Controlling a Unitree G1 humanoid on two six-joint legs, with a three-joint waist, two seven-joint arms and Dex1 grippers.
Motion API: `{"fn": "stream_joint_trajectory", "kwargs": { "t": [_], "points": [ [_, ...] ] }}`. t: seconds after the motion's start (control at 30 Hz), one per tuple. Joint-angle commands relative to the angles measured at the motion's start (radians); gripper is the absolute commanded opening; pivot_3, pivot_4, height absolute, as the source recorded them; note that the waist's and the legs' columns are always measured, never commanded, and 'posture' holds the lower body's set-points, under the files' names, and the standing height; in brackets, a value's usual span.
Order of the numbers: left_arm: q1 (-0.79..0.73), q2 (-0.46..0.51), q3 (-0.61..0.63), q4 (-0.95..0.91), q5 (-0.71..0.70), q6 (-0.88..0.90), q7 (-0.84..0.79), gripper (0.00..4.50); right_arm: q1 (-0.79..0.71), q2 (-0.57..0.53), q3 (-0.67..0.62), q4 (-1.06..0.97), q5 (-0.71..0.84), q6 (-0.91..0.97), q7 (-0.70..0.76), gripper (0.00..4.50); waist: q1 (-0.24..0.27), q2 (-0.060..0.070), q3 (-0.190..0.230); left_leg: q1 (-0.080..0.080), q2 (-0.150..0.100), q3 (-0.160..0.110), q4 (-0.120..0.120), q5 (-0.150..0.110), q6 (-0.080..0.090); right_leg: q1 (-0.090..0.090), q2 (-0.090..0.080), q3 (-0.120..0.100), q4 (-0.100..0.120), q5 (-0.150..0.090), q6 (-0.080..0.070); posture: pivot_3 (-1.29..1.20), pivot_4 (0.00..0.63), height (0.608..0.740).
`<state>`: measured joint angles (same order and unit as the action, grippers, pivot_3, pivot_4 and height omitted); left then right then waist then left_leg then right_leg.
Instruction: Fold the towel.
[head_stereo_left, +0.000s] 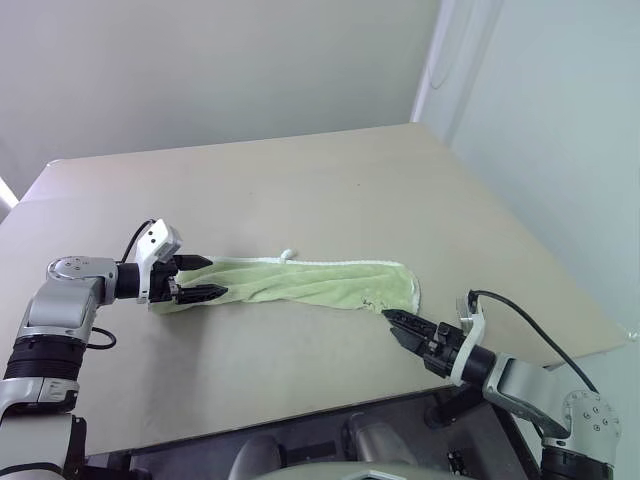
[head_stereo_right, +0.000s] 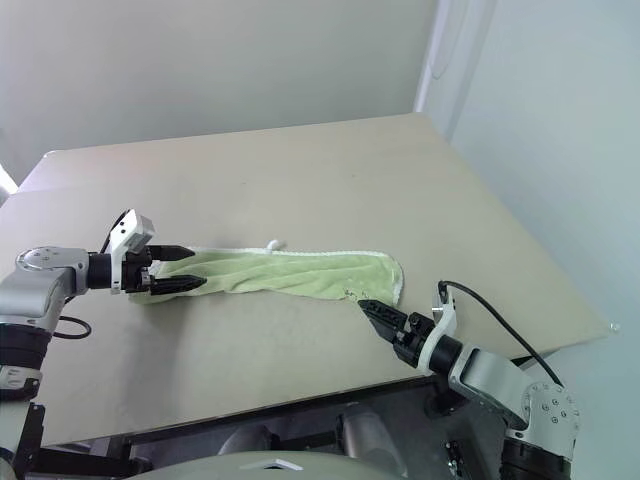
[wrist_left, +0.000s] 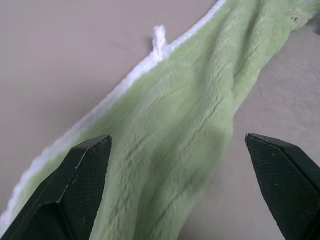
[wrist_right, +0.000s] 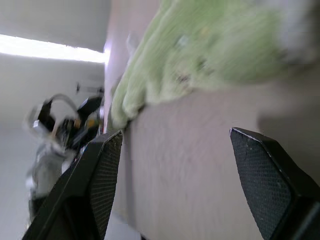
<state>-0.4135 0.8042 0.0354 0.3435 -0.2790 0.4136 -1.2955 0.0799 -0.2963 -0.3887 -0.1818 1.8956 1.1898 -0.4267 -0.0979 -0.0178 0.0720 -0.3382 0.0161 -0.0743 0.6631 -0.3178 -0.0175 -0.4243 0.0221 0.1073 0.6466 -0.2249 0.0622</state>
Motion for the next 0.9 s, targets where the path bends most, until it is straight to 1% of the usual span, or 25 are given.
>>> {"fn": "stream_joint_trajectory", "kwargs": {
  "t": [0.03, 0.2, 0.43, 0.57, 0.67, 0.83, 0.9],
  "points": [
    [-0.017, 0.000, 0.009, -0.022, -0.014, 0.006, 0.012, 4.50, -0.005, -0.026, 0.040, 0.017, 0.075, -0.136, -0.091, 3.56, -0.006, 0.000, 0.000, 0.000, 0.000, 0.000, 0.000, 0.000, 0.000, 0.000, 0.000, 0.000, 0.000, 0.000, 0.000, 0.00, 0.000, 0.740],
    [-0.024, -0.003, -0.001, -0.018, -0.011, 0.002, 0.017, 4.50, -0.031, -0.042, 0.067, 0.039, 0.076, -0.249, -0.145, 3.56, -0.010, 0.000, 0.000, 0.000, 0.000, 0.000, -0.002, 0.000, 0.000, 0.000, 0.000, 0.000, -0.002, 0.000, 0.000, 0.00, 0.000, 0.740],
    [-0.033, -0.002, -0.002, 0.020, 0.004, -0.022, 0.031, 4.50, -0.098, -0.037, 0.132, 0.062, 0.076, -0.323, -0.162, 3.56, -0.008, 0.000, 0.000, 0.000, 0.000, 0.000, -0.001, 0.000, 0.000, 0.000, 0.000, 0.001, -0.002, 0.000, 0.000, 0.00, 0.000, 0.740],
    [-0.048, -0.001, 0.007, 0.049, 0.007, -0.037, 0.047, 4.50, -0.132, -0.031, 0.167, 0.080, 0.050, -0.342, -0.161, 3.56, -0.010, 0.000, 0.000, 0.000, 0.000, 0.000, -0.002, 0.000, 0.000, 0.000, 0.000, 0.001, -0.002, 0.000, 0.000, 0.00, 0.000, 0.740],
    [-0.064, -0.001, 0.009, 0.070, 0.009, -0.046, 0.057, 4.50, -0.158, -0.030, 0.182, 0.089, 0.020, -0.352, -0.146, 2.94, -0.009, 0.000, 0.000, 0.000, 0.000, 0.000, -0.002, 0.000, 0.000, -0.001, 0.000, 0.001, -0.002, 0.000, 0.000, 0.00, 0.000, 0.740],
    [-0.070, 0.000, 0.005, 0.086, 0.013, -0.062, 0.067, 4.50, -0.177, -0.051, 0.184, 0.098, -0.011, -0.352, -0.121, 1.11, -0.003, 0.001, 0.001, 0.000, 0.000, 0.000, -0.002, 0.000, 0.000, -0.004, 0.000, 0.001, -0.002, 0.000, 0.000, 0.00, 0.000, 0.740],
    [-0.077, -0.001, 0.007, 0.101, 0.016, -0.069, 0.075, 4.50, -0.177, -0.084, 0.165, 0.101, -0.009, -0.336, -0.098, 0.42, -0.002, 0.001, 0.001, -0.001, 0.000, 0.000, -0.002, 0.000, 0.000, -0.004, 0.000, 0.001, -0.003, 0.000, 0.000, 0.00, 0.000, 0.740]
  ]
}}
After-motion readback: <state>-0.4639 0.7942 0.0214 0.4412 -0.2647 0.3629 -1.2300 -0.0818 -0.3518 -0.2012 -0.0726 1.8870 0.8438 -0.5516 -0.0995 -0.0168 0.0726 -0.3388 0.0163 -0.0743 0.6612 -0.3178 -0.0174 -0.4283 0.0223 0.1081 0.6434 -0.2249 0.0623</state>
